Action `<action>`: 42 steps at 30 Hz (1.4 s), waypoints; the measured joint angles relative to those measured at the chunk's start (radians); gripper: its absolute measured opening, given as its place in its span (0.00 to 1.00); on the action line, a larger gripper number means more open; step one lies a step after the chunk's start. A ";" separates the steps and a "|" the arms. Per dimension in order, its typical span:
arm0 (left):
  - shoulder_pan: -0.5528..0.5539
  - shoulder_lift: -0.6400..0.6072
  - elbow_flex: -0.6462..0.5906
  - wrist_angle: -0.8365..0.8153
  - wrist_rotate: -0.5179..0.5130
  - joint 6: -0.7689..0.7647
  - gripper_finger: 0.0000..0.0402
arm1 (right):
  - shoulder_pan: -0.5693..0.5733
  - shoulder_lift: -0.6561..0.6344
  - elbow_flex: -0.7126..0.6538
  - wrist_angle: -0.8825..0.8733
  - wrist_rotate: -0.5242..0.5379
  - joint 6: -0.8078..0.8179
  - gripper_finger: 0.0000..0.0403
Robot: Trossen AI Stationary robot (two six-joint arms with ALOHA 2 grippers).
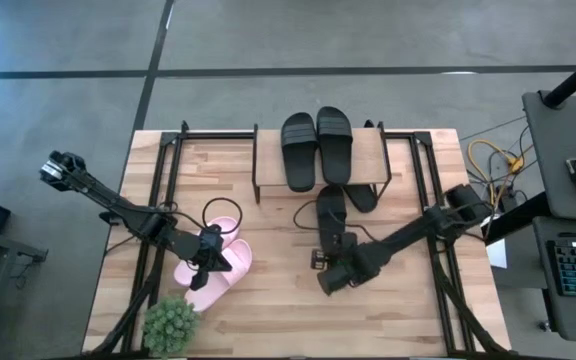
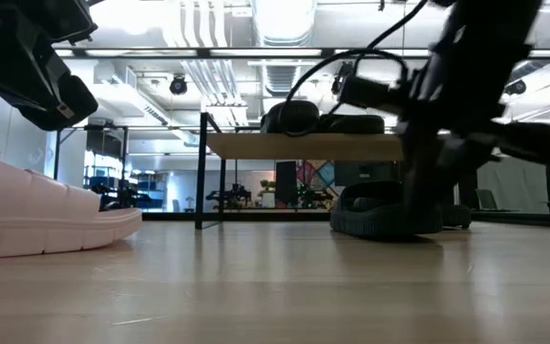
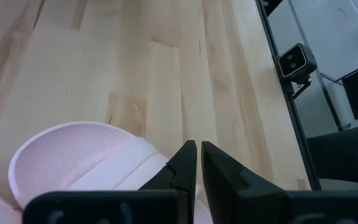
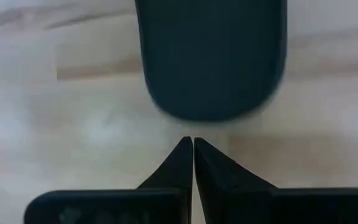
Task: Pick and place slides into the shelf
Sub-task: Put the black slide under the shelf, then adjust the right black slide under the shelf
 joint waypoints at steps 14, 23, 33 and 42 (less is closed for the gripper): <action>0.000 0.000 -0.032 0.001 0.000 -0.027 0.03 | -0.227 0.000 -0.032 -0.002 0.042 -0.328 0.02; 0.000 0.000 -0.038 0.001 0.000 -0.027 0.03 | -0.289 0.000 -0.032 -0.008 0.113 -0.351 0.02; 0.000 0.000 -0.038 0.002 0.000 -0.027 0.03 | -0.186 -0.082 -0.011 -0.007 0.168 -0.353 0.02; 0.008 0.000 -0.039 0.066 -0.061 -0.053 0.03 | -0.010 -0.145 0.021 -0.306 0.195 -0.016 0.02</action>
